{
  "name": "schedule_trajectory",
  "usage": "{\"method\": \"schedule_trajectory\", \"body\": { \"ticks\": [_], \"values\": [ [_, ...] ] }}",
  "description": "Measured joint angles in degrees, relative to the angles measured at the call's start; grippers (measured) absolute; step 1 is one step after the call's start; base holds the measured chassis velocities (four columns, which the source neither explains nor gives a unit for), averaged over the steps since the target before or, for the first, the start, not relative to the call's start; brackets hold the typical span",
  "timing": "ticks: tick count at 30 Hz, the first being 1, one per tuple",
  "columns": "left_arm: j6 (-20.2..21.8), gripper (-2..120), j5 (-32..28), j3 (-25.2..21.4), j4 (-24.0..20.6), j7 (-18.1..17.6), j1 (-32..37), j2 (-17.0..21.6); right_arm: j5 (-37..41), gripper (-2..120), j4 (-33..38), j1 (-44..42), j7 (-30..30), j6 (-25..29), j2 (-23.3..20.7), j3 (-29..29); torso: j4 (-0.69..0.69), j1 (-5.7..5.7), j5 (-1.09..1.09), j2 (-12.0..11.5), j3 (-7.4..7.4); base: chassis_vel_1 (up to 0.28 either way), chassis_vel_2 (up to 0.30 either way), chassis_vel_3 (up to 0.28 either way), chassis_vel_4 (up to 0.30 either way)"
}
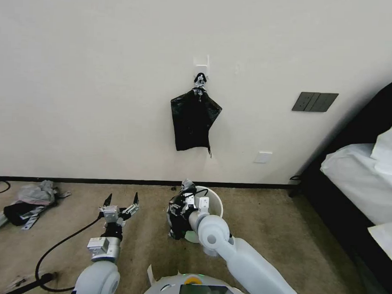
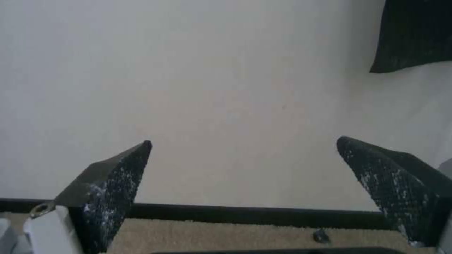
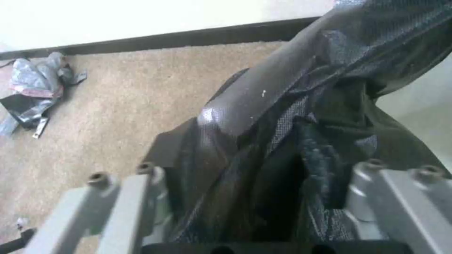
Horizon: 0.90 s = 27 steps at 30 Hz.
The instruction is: Place a trash bag onto the trash bin.
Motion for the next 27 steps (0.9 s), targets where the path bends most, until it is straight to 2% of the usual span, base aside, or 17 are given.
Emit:
{"method": "schedule_trajectory", "body": {
  "ticks": [2, 3, 7, 8, 11, 12, 13, 21, 25, 27],
  "values": [
    [0.0, 100, 0.0, 0.0, 0.0, 0.0, -0.1, 0.1, -0.1, 41, 0.0, 0.0, 0.0, 0.0, -0.1, -0.1, 0.00, 0.00, 0.00, 0.0, 0.00, 0.000, 0.000, 0.000, 0.000],
    [0.0, 100, 0.0, 0.0, 0.0, 0.0, -0.1, 0.1, -0.1, 41, 0.0, 0.0, 0.0, 0.0, -0.1, -0.1, 0.00, 0.00, 0.00, 0.0, 0.00, 0.000, 0.000, 0.000, 0.000],
    [0.0, 100, 0.0, 0.1, -0.2, 0.0, 0.0, 0.2, -0.2, 22, 0.2, -0.2, -0.1, 0.0, -0.3, -0.1, 0.00, 0.00, 0.01, 0.0, 0.00, 0.000, 0.000, 0.000, 0.000],
    [0.0, 100, 0.0, 0.1, -0.2, 0.0, 0.0, 0.2, -0.2, 22, 0.2, -0.2, -0.1, 0.0, -0.3, -0.1, 0.00, 0.00, 0.01, 0.0, 0.00, 0.000, 0.000, 0.000, 0.000],
    [0.0, 100, 0.1, 0.8, -0.5, 0.1, 0.1, 0.6, -0.3, 5, 0.6, -0.4, -0.3, 0.1, -0.8, 0.1, 0.00, 0.00, 0.00, 0.0, 0.00, 0.000, 0.000, 0.000, 0.000],
    [0.0, 100, 0.1, 0.8, -0.5, 0.1, 0.1, 0.6, -0.3, 5, 0.6, -0.4, -0.3, 0.1, -0.8, 0.1, 0.00, 0.00, 0.00, 0.0, 0.00, 0.000, 0.000, 0.000, 0.000],
    [0.1, 100, 0.1, 1.0, -0.6, 0.1, 0.1, 0.7, -0.3, 0, 0.8, -0.4, -0.3, 0.1, -1.0, 0.2, 0.00, 0.00, 0.01, 0.0, 0.00, 0.000, 0.000, 0.000, 0.000],
    [2.6, 100, -0.1, 4.7, -1.3, 0.2, -1.0, 3.0, -0.3, 0, 3.2, -1.9, -0.9, 0.1, -3.2, 2.0, -0.01, 0.00, 0.01, 0.0, 0.00, 0.000, 0.000, 0.000, 0.000],
    [5.5, 100, -1.6, 8.3, -1.7, 0.2, -2.6, 5.6, -0.3, 0, 4.8, -3.1, -1.1, 0.1, -4.4, 2.9, 0.00, 0.00, 0.01, 0.0, 0.00, 0.000, 0.000, 0.000, 0.000],
    [8.7, 100, -3.7, 11.5, -1.8, 0.2, -4.6, 7.5, -0.3, 0, 5.8, -3.8, -1.2, 0.1, -4.8, 3.5, 0.00, 0.00, 0.01, 0.0, 0.00, 0.000, 0.000, 0.000, 0.000]
  ]
}}
